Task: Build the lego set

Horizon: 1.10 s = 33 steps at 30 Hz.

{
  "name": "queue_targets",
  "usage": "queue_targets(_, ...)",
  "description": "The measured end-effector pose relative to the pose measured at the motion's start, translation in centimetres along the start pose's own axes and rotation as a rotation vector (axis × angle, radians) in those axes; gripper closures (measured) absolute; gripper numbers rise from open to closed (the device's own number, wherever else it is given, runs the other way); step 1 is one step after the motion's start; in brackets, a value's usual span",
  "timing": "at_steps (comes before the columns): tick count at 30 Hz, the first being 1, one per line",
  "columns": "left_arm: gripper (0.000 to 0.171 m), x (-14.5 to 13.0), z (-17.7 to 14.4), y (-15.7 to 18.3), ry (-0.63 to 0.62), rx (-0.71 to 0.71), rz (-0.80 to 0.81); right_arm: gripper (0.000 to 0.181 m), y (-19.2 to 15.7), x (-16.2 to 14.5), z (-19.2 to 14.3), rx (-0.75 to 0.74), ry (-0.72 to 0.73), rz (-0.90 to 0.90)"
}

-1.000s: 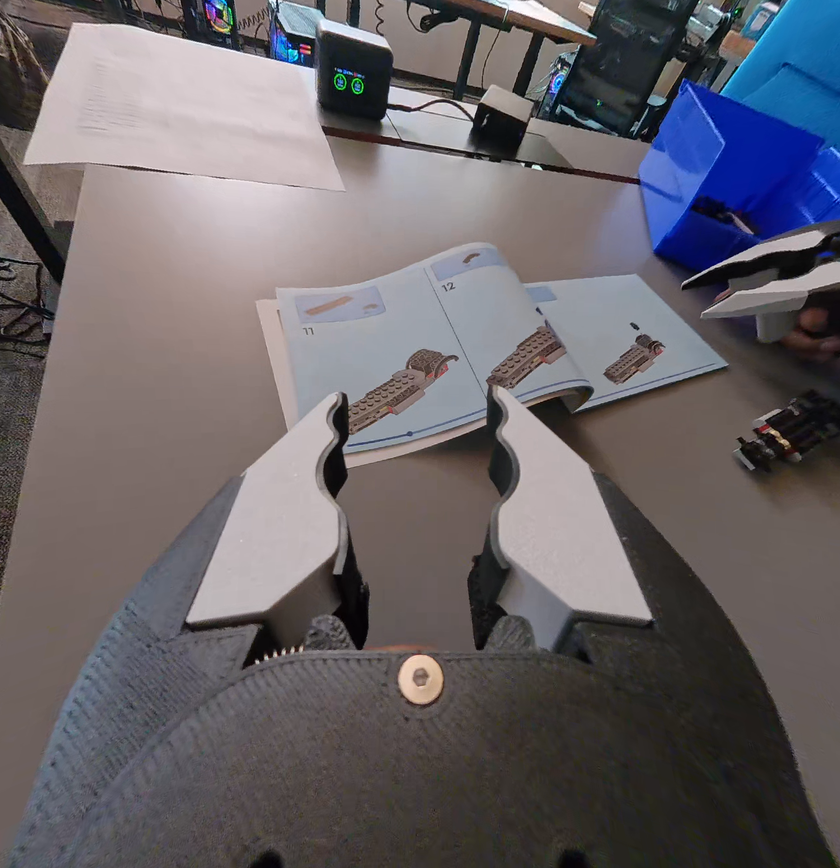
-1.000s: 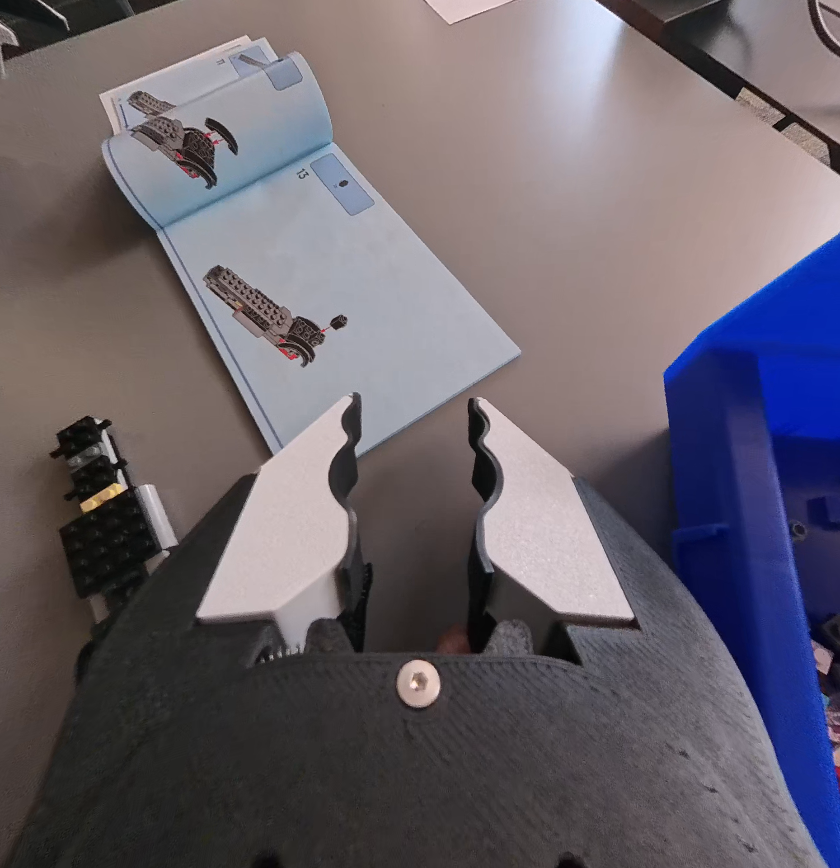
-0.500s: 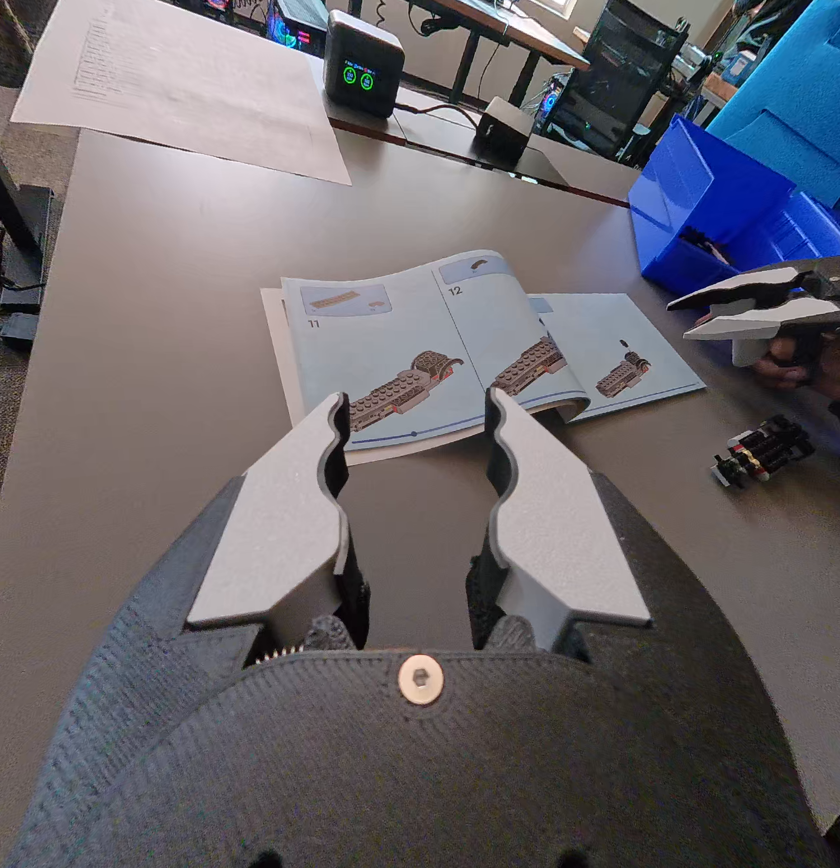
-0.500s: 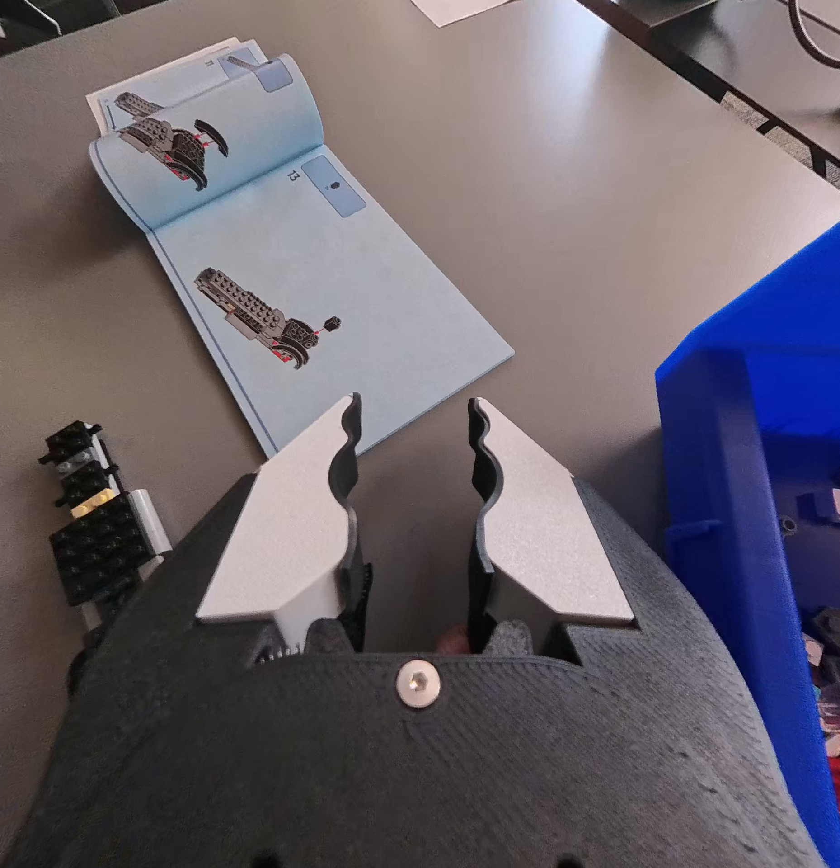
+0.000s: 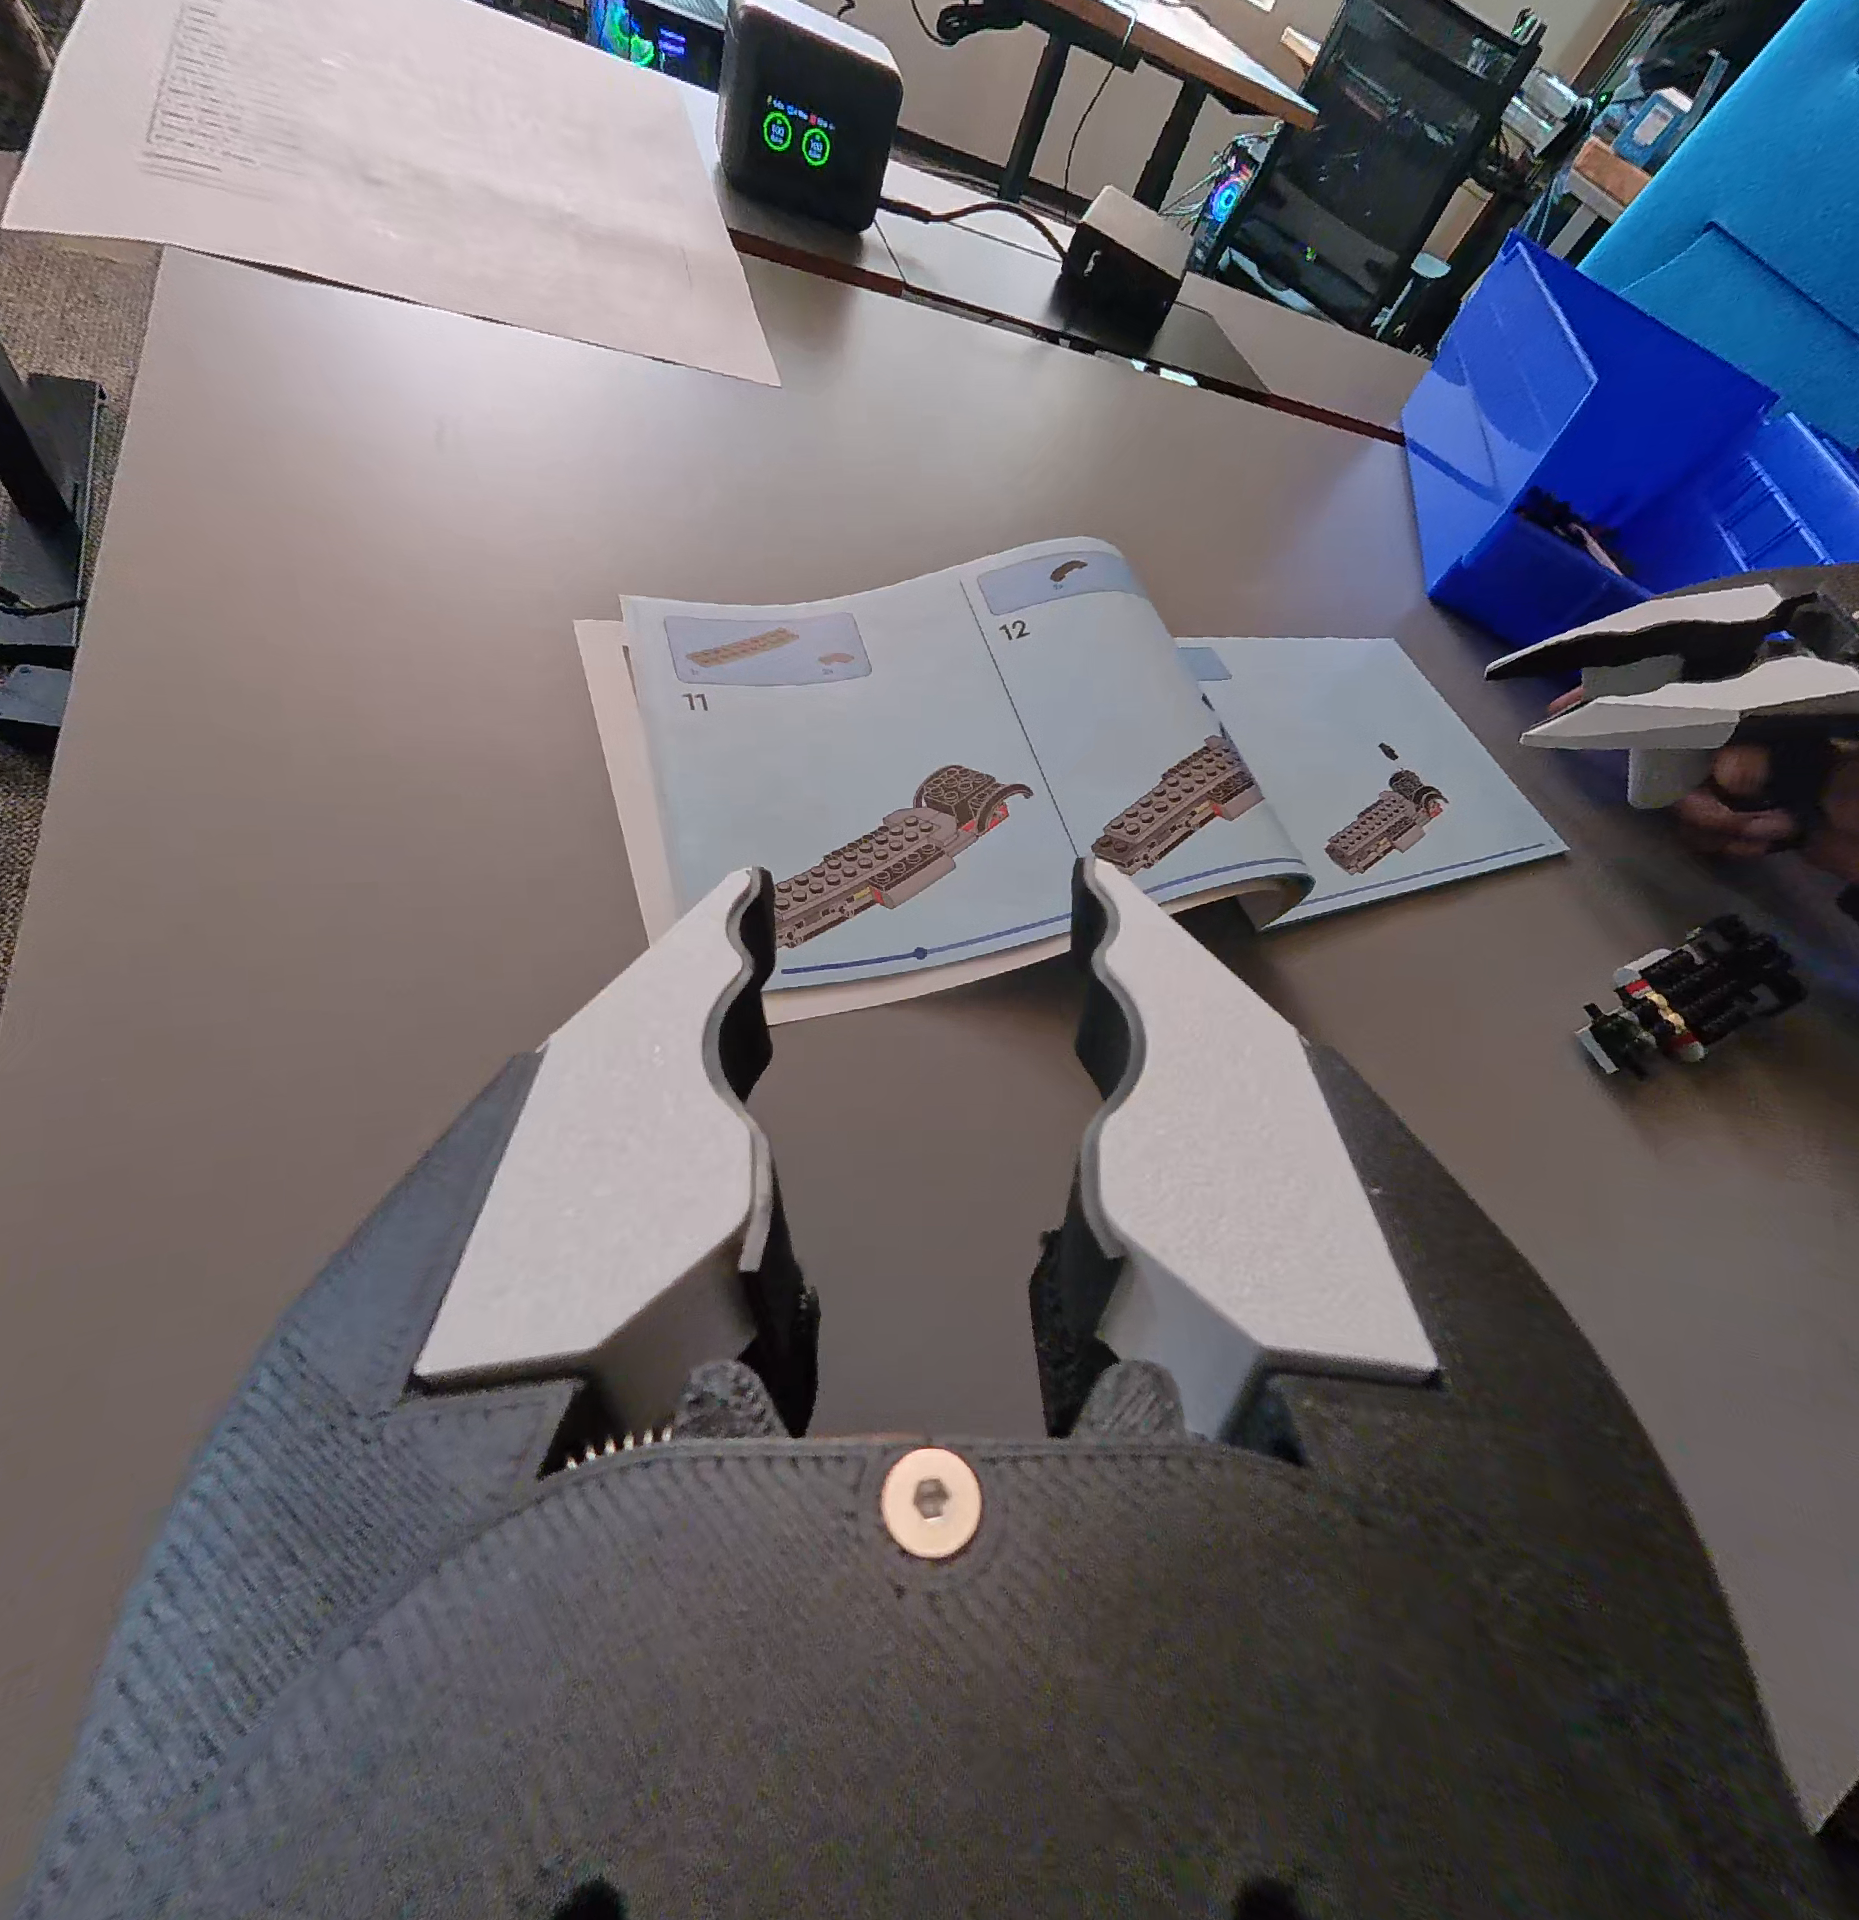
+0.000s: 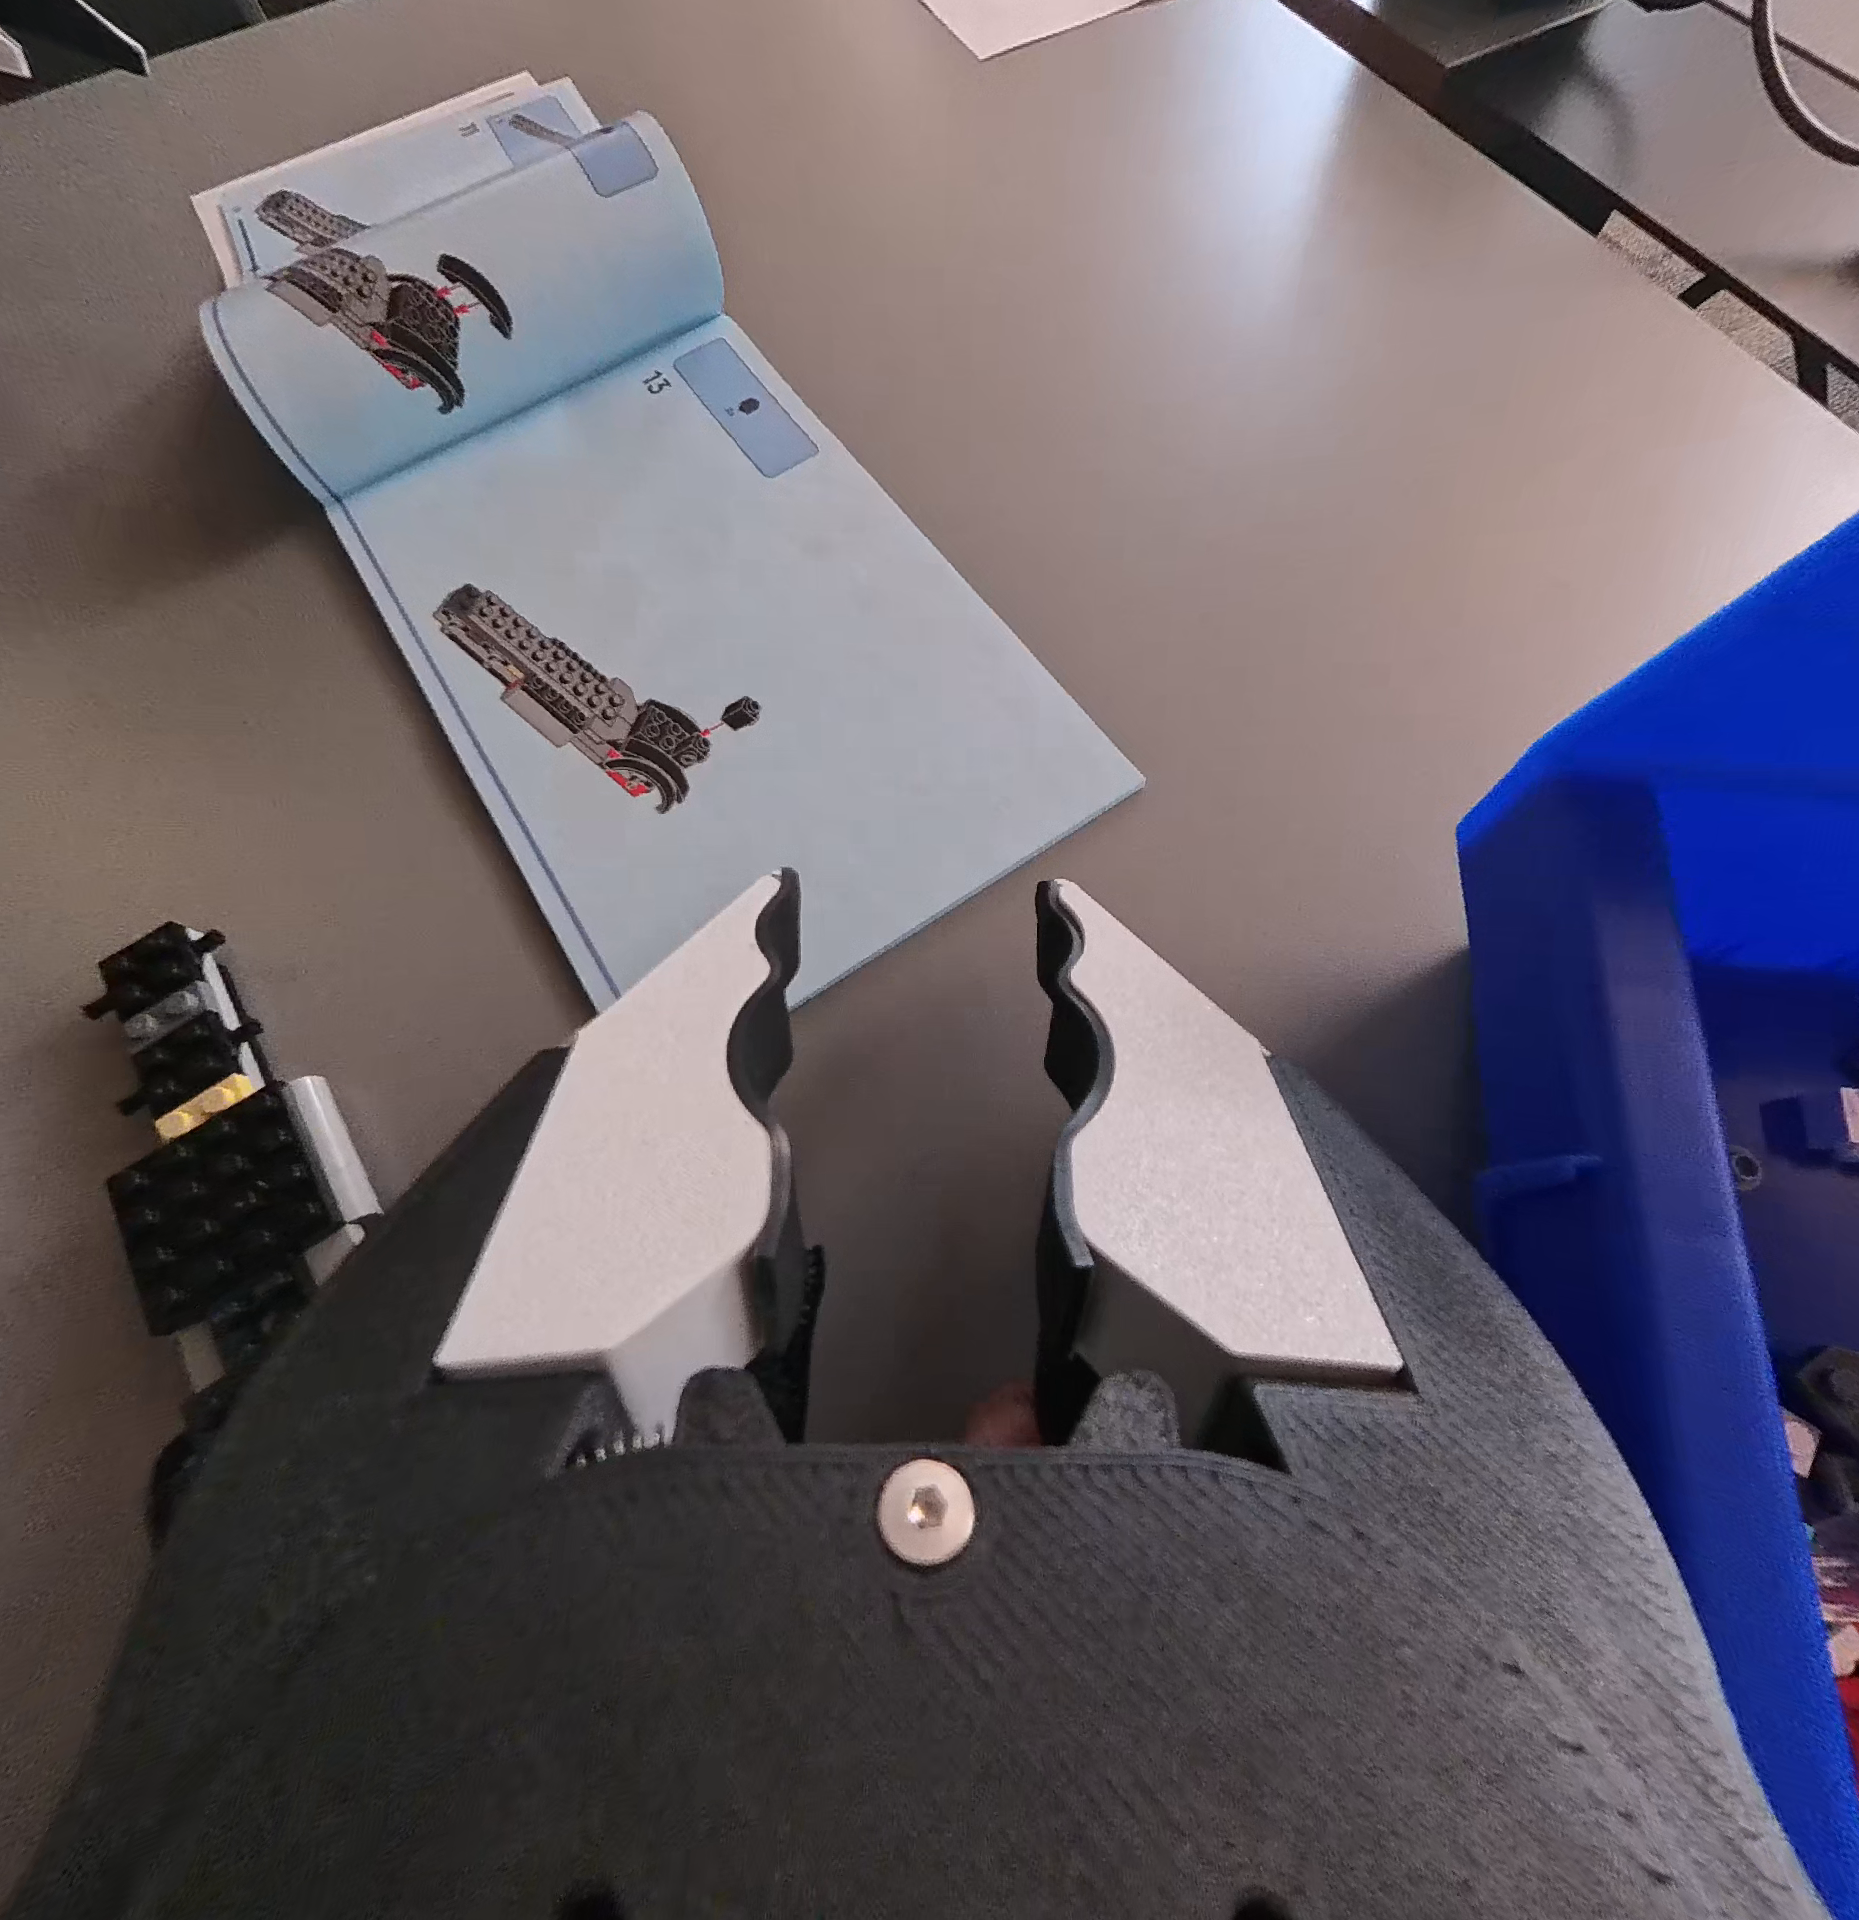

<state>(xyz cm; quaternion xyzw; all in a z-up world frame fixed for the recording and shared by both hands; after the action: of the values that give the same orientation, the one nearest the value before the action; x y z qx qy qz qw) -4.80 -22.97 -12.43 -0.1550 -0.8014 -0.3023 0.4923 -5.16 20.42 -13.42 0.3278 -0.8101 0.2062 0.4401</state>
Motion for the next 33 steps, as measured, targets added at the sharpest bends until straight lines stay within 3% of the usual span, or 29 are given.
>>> queue_targets(17,0.116,0.0,0.0,-0.1,0.002,0.011,-0.007,0.132,-0.2,-0.3,-1.0,0.017,0.039,0.033)
queue_targets(29,0.115,-0.1,0.1,0.7,-0.009,0.037,0.075,0.133,-2.2,-5.1,-10.5,-0.086,0.197,0.110)
queue_targets(31,0.115,-0.1,0.0,1.6,0.017,0.054,0.112,0.133,-2.4,-5.7,-12.1,-0.096,0.245,0.141)
queue_targets(33,0.115,-0.3,0.5,3.7,0.057,-0.014,0.103,0.134,-2.4,-6.4,-13.5,-0.104,0.281,0.166)
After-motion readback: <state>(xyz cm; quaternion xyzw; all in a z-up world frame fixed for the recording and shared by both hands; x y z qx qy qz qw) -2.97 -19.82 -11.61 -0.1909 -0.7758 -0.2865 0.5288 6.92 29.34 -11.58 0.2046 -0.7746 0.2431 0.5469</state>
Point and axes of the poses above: each gripper's, where its closed fingertips meet, z out along the fingers, x out of its top, y = z × x across the jaws, the point moved 9 cm from there along -z, back along the fingers, and after that the axes turned 4 degrees about y, right-handed, at the moved point
